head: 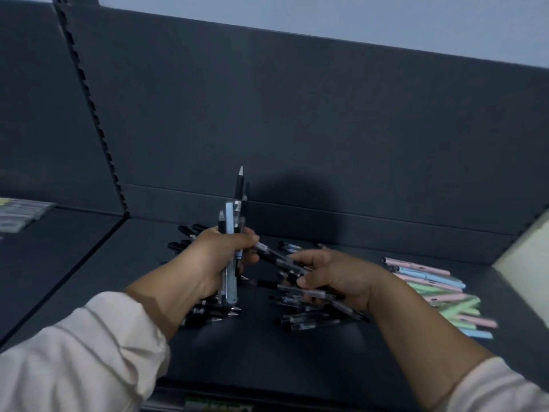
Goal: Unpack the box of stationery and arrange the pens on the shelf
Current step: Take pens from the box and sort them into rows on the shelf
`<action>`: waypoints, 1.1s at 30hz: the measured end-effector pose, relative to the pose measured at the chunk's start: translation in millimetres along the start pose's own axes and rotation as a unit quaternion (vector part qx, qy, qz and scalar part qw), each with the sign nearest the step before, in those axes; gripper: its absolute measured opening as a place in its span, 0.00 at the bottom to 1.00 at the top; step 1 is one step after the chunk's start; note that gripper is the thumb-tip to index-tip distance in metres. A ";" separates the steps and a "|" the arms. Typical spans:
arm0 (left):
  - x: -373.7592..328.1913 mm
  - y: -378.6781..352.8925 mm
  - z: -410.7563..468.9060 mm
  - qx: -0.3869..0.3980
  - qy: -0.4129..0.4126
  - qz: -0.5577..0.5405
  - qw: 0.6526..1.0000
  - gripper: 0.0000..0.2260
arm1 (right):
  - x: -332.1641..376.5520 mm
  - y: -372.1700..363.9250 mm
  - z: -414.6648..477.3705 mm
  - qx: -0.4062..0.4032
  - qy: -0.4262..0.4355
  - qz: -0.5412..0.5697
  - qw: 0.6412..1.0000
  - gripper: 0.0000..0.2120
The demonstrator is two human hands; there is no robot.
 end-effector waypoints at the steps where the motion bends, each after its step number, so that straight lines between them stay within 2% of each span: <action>1: 2.5 -5.0 1.2 0.005 0.001 0.010 1.000 0.04 | -1.7 3.0 -3.8 -0.013 0.001 0.008 1.000 0.19; 8: 12.1 -33.5 5.5 0.014 -0.011 0.067 0.998 0.06 | -17.9 26.0 -27.3 -0.040 -0.004 0.019 0.999 0.22; 13: 6.9 -32.5 10.7 -0.012 -0.015 0.019 1.000 0.05 | -30.9 48.0 -41.3 -0.077 -0.004 0.046 0.996 0.25; 17: 7.4 -24.2 14.9 -0.031 -0.002 -0.028 0.999 0.06 | -33.3 54.1 -49.4 -0.100 -0.007 0.135 0.986 0.18; 20: 11.6 -22.7 15.1 -0.039 0.014 -0.060 0.997 0.05 | -35.9 52.1 -42.8 -0.122 -0.024 0.203 0.971 0.16; 24: 16.6 -22.0 14.1 -0.056 0.029 -0.101 0.993 0.05 | -28.7 39.9 -28.6 -0.145 -0.002 0.277 0.950 0.13; 28: 18.3 -21.3 13.2 -0.073 0.031 -0.121 0.990 0.06 | -27.1 36.9 -19.1 -0.213 0.020 0.288 0.933 0.09; 33: 20.1 -20.6 12.8 -0.077 0.043 -0.129 0.988 0.05 | -25.6 36.7 -16.1 -0.258 0.034 0.294 0.920 0.11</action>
Point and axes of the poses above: each hand's wrist, its own z-axis towards the middle knuckle, its own y-axis out of the back of the hand, x = y × z, the point moved 5 cm from there along z, towards the middle knuckle, and after that the axes turned 9 degrees about -z, right-handed, at the moved point
